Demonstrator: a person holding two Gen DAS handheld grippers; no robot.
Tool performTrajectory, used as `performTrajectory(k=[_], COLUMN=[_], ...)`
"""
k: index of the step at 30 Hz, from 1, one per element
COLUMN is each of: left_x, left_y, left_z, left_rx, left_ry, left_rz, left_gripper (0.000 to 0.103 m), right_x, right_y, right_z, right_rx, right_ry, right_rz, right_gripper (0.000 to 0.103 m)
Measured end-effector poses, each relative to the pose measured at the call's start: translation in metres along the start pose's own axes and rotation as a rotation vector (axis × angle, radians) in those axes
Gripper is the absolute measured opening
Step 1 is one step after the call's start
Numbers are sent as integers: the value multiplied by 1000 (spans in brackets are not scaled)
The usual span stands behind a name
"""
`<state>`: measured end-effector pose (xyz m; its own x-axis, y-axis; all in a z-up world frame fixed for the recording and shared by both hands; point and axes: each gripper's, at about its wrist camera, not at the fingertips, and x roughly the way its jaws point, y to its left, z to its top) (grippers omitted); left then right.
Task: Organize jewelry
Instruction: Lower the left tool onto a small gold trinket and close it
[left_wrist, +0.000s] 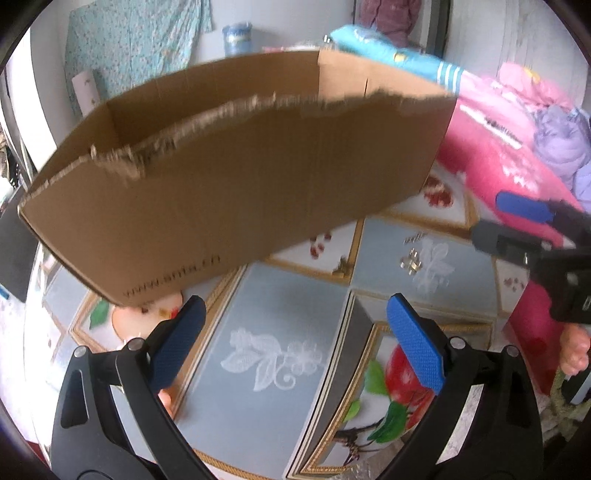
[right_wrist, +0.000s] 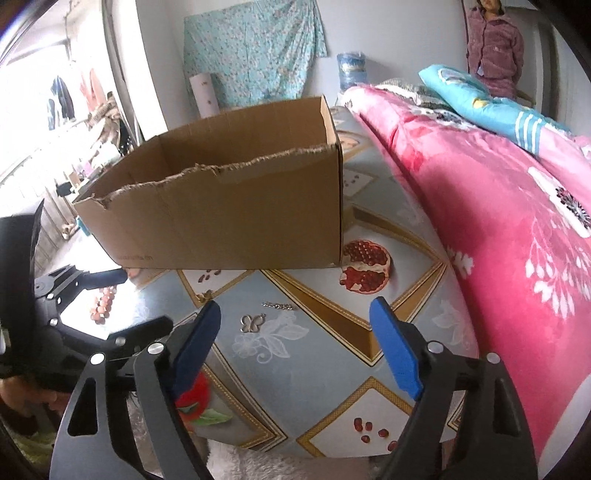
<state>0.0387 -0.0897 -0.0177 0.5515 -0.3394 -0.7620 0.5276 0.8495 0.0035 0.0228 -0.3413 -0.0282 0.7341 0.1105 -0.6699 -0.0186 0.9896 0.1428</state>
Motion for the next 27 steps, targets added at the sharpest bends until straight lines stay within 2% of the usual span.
performTrajectory(k=[1, 2, 3, 4, 6, 13, 16, 21, 24, 27], left_x=[-2, -2, -1, 0, 6, 26, 36, 37, 32, 34], left_y=[-1, -1, -1, -1, -3, -20, -28, -35, -36, -37], left_z=[1, 2, 2, 3, 6, 18, 20, 22, 22, 22], left_rx=[3, 6, 10, 14, 32, 92, 96, 118, 106, 78], left_ry=[-10, -15, -14, -11, 2, 33, 59, 81, 94, 129], left_rz=[-6, -14, -25, -35, -55, -80, -77, -37, -44, -88], left_gripper=[89, 78, 73, 72, 62, 43, 30, 23, 23, 23], right_x=[-2, -3, -4, -4, 0, 19, 25, 32, 34, 36], right_y=[2, 2, 4, 5, 6, 0, -3, -8, -11, -14], right_z=[-2, -3, -6, -7, -9, -7, -6, -6, -5, -6], right_rx=[-13, -22, -37, -43, -55, -25, -23, -12, -8, 4], right_ry=[-8, -11, -11, -11, -2, 41, 50, 56, 51, 50], right_rz=[5, 8, 13, 16, 35, 76, 83, 89, 93, 106], right_gripper=[80, 78, 77, 77, 73, 69, 69, 69, 69, 69])
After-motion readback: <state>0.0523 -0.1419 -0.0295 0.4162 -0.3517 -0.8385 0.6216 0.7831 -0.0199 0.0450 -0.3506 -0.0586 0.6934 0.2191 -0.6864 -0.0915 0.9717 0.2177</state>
